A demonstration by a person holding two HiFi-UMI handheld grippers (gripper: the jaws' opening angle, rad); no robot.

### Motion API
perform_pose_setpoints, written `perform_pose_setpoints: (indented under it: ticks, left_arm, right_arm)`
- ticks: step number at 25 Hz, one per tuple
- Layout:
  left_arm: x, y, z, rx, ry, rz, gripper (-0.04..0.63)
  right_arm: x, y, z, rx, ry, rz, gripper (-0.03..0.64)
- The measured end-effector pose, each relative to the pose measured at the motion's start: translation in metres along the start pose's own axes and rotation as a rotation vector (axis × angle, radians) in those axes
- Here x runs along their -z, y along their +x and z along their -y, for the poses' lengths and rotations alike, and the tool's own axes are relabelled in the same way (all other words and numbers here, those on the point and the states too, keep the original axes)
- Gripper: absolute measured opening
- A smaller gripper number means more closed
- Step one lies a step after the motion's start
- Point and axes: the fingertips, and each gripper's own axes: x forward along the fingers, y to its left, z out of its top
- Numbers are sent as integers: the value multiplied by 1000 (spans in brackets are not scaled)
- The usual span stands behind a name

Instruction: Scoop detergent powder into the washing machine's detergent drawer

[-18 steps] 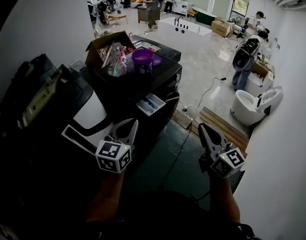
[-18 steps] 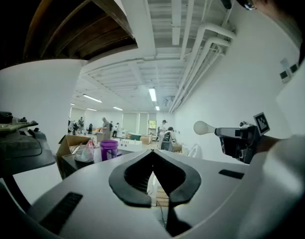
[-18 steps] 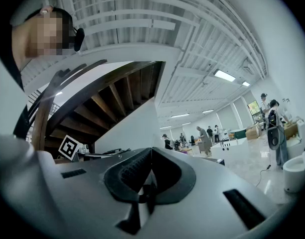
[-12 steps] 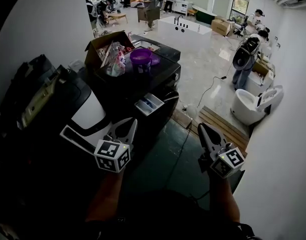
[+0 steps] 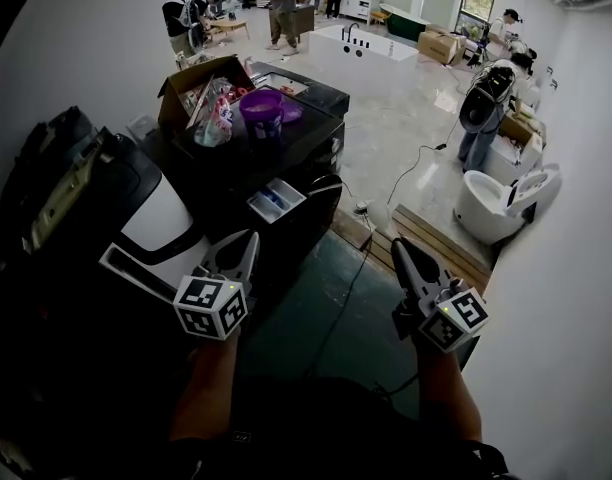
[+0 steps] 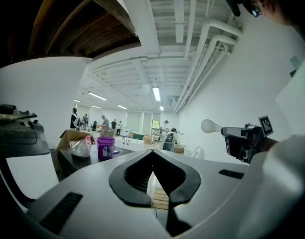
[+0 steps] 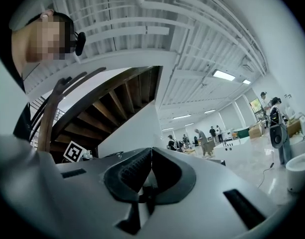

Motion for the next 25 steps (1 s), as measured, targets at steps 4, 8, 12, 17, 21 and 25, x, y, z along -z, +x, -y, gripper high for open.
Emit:
perform_pose_setpoints:
  ticks: [4, 8, 12, 17, 21, 25]
  left_arm:
    - [18, 6, 21, -7, -28, -24, 8]
    - [26, 15, 35, 1, -43, -36, 8]
    - [28, 32, 39, 18, -44, -37, 8]
    - [24, 67, 26, 33, -64, -26, 8]
    - [10, 106, 15, 60, -46, 2, 8]
    - [-7, 150, -2, 83, -11, 11, 8]
  right_arm:
    - [7, -22, 12, -9, 16, -20, 20]
    - [12, -33, 25, -3, 38, -36, 20]
    - [21, -30, 39, 10, 54, -50, 20]
    - [31, -11, 63, 32, 73, -80, 20]
    - [21, 17, 90, 77, 107, -81, 20]
    - [25, 49, 124, 71, 46, -103, 20]
